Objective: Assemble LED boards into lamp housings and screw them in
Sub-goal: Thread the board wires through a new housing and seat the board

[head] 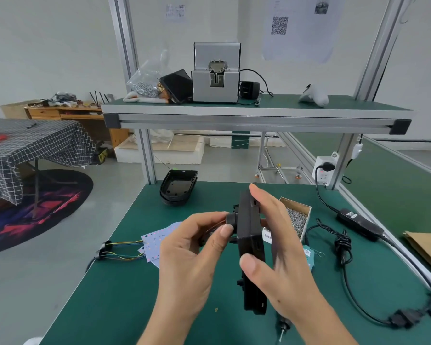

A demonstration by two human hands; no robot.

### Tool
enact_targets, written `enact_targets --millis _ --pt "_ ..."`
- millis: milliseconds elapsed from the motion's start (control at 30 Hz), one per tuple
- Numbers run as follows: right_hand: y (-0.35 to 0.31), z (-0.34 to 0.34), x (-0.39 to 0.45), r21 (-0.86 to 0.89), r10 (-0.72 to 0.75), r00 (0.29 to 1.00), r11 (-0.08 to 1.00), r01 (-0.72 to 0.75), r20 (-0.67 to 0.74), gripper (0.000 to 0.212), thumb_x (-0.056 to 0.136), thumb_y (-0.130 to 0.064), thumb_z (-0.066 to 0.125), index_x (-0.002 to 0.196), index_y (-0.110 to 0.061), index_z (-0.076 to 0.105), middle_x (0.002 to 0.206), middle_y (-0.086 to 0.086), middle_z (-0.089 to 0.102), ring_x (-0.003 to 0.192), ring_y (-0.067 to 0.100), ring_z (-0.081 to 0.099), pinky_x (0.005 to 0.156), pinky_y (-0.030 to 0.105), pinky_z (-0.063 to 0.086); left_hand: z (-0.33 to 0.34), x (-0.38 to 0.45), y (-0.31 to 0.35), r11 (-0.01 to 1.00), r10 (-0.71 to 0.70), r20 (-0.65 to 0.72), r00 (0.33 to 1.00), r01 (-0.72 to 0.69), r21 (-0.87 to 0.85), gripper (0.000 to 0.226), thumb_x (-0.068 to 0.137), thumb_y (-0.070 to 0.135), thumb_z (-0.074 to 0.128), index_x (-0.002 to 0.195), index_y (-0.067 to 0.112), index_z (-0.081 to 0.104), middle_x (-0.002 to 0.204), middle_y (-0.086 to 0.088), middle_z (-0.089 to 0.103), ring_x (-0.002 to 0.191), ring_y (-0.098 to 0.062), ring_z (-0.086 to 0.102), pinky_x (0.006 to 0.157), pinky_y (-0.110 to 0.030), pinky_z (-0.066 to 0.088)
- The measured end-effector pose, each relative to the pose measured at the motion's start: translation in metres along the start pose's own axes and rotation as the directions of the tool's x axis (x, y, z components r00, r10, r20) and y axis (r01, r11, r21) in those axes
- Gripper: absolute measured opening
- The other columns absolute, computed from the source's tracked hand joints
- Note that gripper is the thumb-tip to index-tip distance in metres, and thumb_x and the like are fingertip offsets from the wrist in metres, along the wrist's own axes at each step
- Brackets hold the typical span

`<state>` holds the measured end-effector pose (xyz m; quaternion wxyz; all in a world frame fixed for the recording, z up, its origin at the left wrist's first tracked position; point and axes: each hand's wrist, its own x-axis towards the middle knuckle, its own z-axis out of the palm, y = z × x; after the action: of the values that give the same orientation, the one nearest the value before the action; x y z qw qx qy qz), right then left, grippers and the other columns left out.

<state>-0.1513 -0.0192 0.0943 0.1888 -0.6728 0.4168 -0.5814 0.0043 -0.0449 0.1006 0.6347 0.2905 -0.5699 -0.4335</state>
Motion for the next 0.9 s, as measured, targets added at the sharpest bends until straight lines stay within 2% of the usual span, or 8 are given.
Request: enact_targets --millis 100,267,433,567,667,733,800,900 --pt "-0.002 0.001 -0.002 0.011 -0.016 1.000 1.000 0.016 -0.008 0.086 0.086 -0.070 0.065 0.160 -0.038 0.034 0.155 0.004 0.039 0.146 0.030 0.040 0.114 0.047 0.043 0.002 0.002 0.006 0.999 -0.027 0.026 0.999 0.028 -0.045 0.021 0.079 0.039 0.079 0.099 0.035 0.081 0.098 0.001 0.081 0.094 -0.014 0.076 0.082 -0.019 0.057" --pt "-0.006 -0.001 -0.007 0.056 0.001 1.000 0.998 0.001 -0.018 0.089 0.085 -0.076 0.063 0.160 -0.040 0.032 0.154 0.005 0.040 0.144 0.030 0.043 0.114 0.049 0.043 -0.003 0.011 0.016 0.996 -0.062 0.168 0.984 0.073 -0.057 0.020 0.079 0.029 0.087 0.098 0.025 0.082 0.099 -0.002 0.081 0.093 -0.013 0.077 0.081 -0.018 0.057" --pt "-0.002 0.000 -0.010 0.051 0.013 1.000 0.999 -0.012 -0.010 0.085 0.083 -0.045 0.069 0.160 -0.041 0.032 0.153 0.004 0.041 0.144 0.030 0.043 0.114 0.056 0.040 -0.007 0.018 0.019 0.996 -0.083 0.242 0.967 0.088 -0.012 0.017 0.079 0.020 0.080 0.096 0.023 0.082 0.095 -0.005 0.081 0.088 -0.015 0.076 0.082 -0.023 0.059" --pt "-0.004 0.003 -0.010 0.030 0.053 0.999 0.998 -0.053 -0.008 0.088 0.082 -0.061 0.073 0.158 -0.045 0.033 0.151 0.005 0.042 0.143 0.027 0.043 0.112 0.039 0.045 -0.005 0.014 0.013 0.996 -0.079 0.221 0.972 0.085 -0.017 0.014 0.086 0.016 0.080 0.099 0.022 0.081 0.097 -0.005 0.081 0.090 -0.017 0.076 0.082 -0.023 0.057" --pt "-0.005 0.007 -0.010 -0.025 0.063 0.998 0.998 -0.063 -0.016 0.085 0.081 -0.046 0.070 0.158 -0.045 0.033 0.151 0.003 0.042 0.145 0.022 0.039 0.110 0.021 0.041 -0.006 0.012 0.002 0.996 -0.078 0.168 0.983 0.083 -0.026 0.016 0.089 0.022 0.075 0.102 0.028 0.081 0.095 -0.013 0.078 0.082 -0.024 0.065 0.078 -0.034 0.051" --pt "-0.007 0.011 -0.009 -0.084 0.132 0.991 0.987 -0.134 -0.037 0.087 0.078 -0.056 0.070 0.156 -0.052 0.032 0.150 -0.007 0.040 0.145 0.014 0.038 0.110 0.019 0.041 -0.006 0.013 -0.009 0.996 -0.086 0.137 0.987 0.085 0.011 0.016 0.094 0.023 0.072 0.104 0.032 0.081 0.098 -0.004 0.080 0.089 -0.019 0.073 0.082 -0.028 0.056" --pt "-0.012 0.017 -0.005 -0.180 0.211 0.971 0.957 -0.228 -0.110 0.091 0.073 -0.069 0.066 0.156 -0.054 0.031 0.143 -0.014 0.037 0.144 0.009 0.036 0.113 0.028 0.040 -0.004 0.013 -0.022 0.988 -0.144 0.144 0.979 0.134 0.078 0.023 0.103 0.021 0.061 0.112 0.032 0.079 0.108 0.005 0.079 0.105 -0.019 0.074 0.091 -0.032 0.059" --pt "-0.016 0.027 0.003 -0.228 0.283 0.933 0.915 -0.332 -0.221 0.094 0.068 -0.080 0.058 0.155 -0.055 0.030 0.136 -0.012 0.034 0.139 0.007 0.035 0.116 0.037 0.038 0.001 0.002 -0.035 0.988 -0.110 0.047 0.993 0.104 0.113 0.033 0.109 0.038 0.046 0.135 0.034 0.066 0.136 0.016 0.066 0.132 -0.009 0.057 0.109 -0.026 0.045"
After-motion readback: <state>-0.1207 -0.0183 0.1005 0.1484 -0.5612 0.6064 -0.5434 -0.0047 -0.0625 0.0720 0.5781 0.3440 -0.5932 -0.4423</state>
